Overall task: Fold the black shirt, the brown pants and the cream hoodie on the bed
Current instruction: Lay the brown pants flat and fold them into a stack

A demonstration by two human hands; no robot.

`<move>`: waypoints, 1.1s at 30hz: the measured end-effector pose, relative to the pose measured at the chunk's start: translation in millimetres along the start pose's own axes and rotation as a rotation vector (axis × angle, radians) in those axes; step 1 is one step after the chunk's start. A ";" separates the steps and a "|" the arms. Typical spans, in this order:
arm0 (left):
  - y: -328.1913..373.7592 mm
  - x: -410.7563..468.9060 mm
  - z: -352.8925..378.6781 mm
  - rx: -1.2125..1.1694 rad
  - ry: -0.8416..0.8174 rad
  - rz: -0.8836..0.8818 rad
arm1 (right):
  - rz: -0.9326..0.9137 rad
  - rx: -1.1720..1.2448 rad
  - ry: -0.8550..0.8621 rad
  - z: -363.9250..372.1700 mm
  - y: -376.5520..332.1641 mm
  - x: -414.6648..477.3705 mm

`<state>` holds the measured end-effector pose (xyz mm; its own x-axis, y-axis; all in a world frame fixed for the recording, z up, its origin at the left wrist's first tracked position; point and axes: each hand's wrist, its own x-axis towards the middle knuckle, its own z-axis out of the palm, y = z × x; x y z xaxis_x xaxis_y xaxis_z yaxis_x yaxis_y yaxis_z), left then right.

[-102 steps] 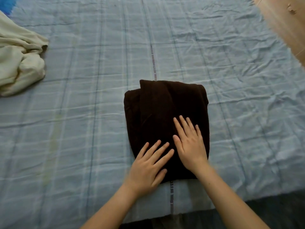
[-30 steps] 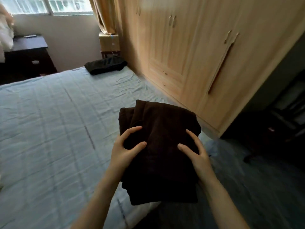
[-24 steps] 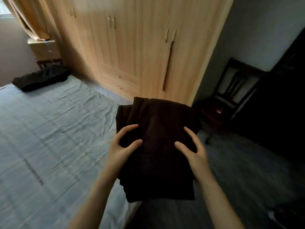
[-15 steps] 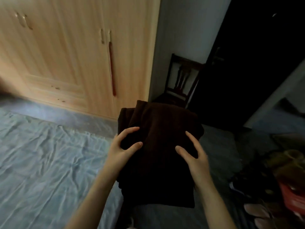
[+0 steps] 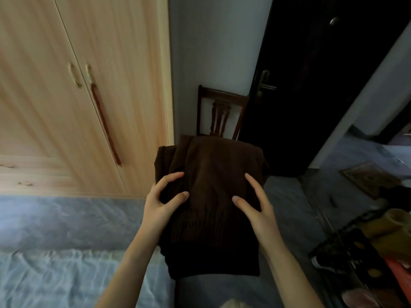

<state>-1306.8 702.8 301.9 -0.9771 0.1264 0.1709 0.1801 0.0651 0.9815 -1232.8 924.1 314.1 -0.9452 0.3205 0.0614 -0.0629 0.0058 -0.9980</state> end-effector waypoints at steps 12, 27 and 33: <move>-63.1 185.5 19.4 0.017 0.367 -0.060 | 0.010 -0.021 -0.290 34.9 45.4 273.8; -83.4 222.8 -74.2 0.200 1.161 -0.182 | 0.047 -0.009 -1.112 267.5 71.9 427.8; -106.2 235.3 -174.3 0.186 1.367 -0.185 | 0.015 -0.023 -1.311 416.3 84.4 435.8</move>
<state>-1575.6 553.1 252.9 -0.3030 -0.9482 0.0951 -0.0559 0.1173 0.9915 -1783.3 670.0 262.7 -0.5533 -0.8330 0.0063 -0.0568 0.0302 -0.9979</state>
